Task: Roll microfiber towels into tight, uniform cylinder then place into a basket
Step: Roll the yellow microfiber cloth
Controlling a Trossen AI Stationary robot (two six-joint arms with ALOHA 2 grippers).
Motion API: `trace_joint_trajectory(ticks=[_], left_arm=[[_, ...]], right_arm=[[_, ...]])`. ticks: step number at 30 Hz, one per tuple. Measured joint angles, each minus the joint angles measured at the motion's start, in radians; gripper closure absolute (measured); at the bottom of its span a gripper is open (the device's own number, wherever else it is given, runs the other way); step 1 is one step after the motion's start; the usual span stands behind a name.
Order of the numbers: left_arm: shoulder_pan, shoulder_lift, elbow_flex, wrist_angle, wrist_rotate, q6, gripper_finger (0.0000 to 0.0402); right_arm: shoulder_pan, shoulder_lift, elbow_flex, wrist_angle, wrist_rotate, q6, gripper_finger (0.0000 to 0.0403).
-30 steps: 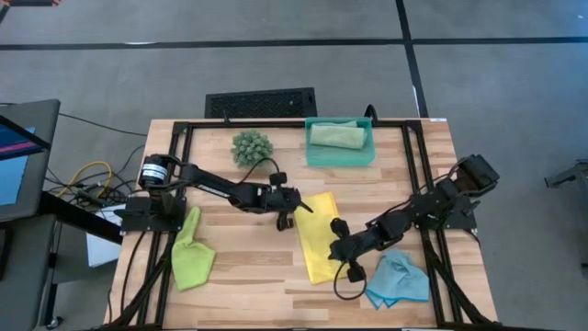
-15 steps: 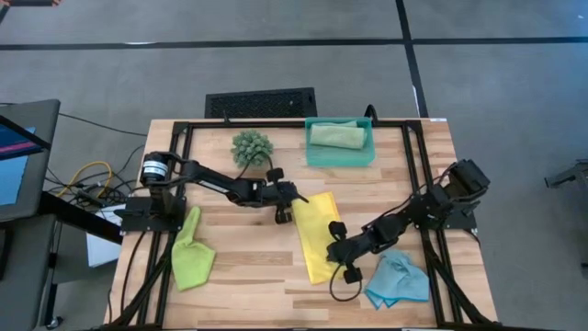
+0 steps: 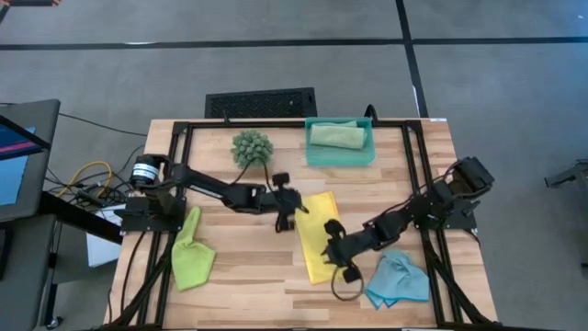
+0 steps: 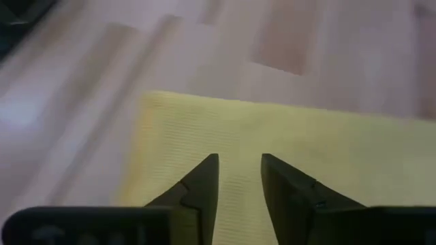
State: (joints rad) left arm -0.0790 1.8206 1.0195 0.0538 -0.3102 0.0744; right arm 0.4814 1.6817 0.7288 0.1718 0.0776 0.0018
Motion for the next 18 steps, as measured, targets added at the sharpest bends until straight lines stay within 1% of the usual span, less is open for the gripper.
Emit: trace_joint_trajectory(ticks=[2,5,9,15,18], left_arm=[[-0.015,0.031,0.000,0.032,0.077,0.009,0.0320],[-0.021,0.089,-0.001,0.077,0.092,0.021,0.0320],[0.007,0.156,-0.002,0.093,0.045,0.054,0.0320],[0.082,0.174,0.002,0.109,0.006,0.088,0.0320],[0.110,0.174,0.001,0.107,-0.044,0.098,0.0320]], right_arm=[[0.030,0.001,0.000,0.000,0.000,-0.031,0.0272],[0.058,0.019,0.000,0.010,0.000,-0.061,0.0278],[0.064,0.058,0.000,0.079,0.000,-0.062,0.0284],[0.039,0.133,0.000,0.166,0.000,-0.063,0.0279],[0.008,0.138,0.000,0.148,0.003,-0.055,0.0266]])
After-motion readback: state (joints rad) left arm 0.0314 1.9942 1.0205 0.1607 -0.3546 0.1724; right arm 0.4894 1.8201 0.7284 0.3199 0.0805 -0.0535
